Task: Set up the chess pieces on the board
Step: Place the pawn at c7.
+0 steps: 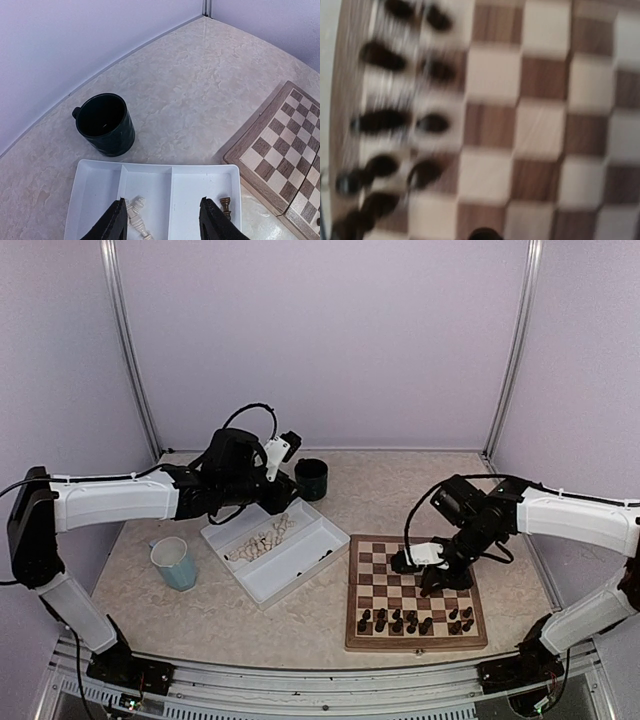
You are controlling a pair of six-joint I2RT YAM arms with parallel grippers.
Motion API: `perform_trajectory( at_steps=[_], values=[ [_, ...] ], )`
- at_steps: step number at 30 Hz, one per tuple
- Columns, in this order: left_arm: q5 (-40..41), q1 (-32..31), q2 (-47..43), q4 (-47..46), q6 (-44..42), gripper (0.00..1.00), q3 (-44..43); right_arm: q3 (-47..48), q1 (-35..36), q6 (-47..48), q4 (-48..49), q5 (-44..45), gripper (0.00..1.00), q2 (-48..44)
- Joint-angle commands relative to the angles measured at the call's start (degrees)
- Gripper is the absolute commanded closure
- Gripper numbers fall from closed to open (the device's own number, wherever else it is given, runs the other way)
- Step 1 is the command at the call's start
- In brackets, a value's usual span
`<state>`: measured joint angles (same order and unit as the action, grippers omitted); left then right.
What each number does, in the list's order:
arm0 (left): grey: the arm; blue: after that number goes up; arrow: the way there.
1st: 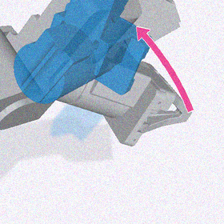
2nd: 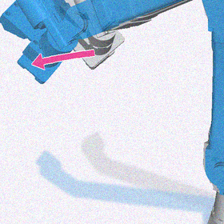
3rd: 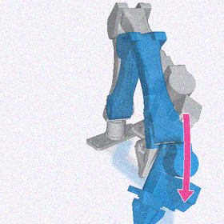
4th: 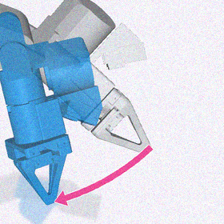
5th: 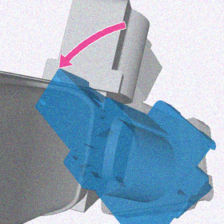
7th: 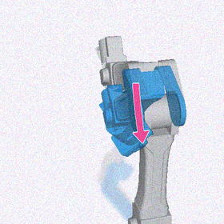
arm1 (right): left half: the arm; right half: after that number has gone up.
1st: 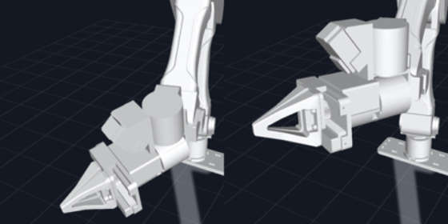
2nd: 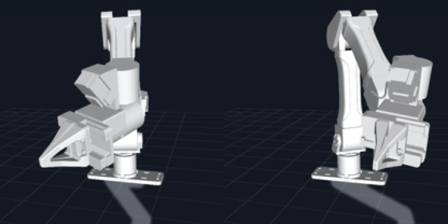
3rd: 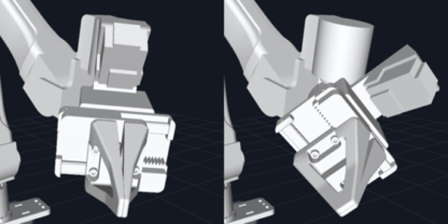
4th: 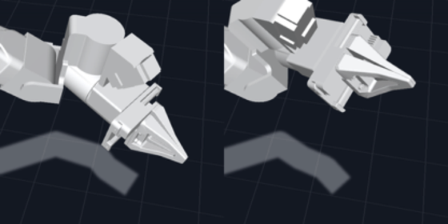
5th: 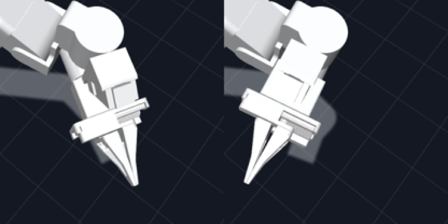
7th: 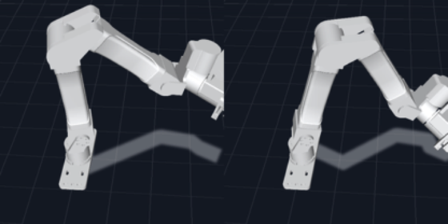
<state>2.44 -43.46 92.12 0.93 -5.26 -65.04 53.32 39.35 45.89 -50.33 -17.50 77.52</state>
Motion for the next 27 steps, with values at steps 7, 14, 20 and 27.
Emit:
perform_trajectory(
  at_steps=[7, 14, 20, 27],
  values=[
    [2.9, 0.5, 1.8, 1.6, -2.4, 0.50, -1.9, -6.7, -2.4, 5.1, -7.0, -1.2, 0.96, -4.0],
    [2.9, 0.6, 1.8, 1.8, -2.5, 0.50, -2.0, -7.7, -2.4, 5.5, -6.7, -1.0, 0.94, -4.1],
    [2.6, 0.4, 2.0, 2.0, -2.4, 0.50, -2.1, -8.2, -2.4, 5.0, -3.8, 0.3, 0.92, -3.8],
    [2.5, 0.2, 2.1, 2.2, -2.4, 0.50, -2.2, -9.1, -2.4, 5.1, -1.6, 0.5, 0.89, -3.8]
  ],
)
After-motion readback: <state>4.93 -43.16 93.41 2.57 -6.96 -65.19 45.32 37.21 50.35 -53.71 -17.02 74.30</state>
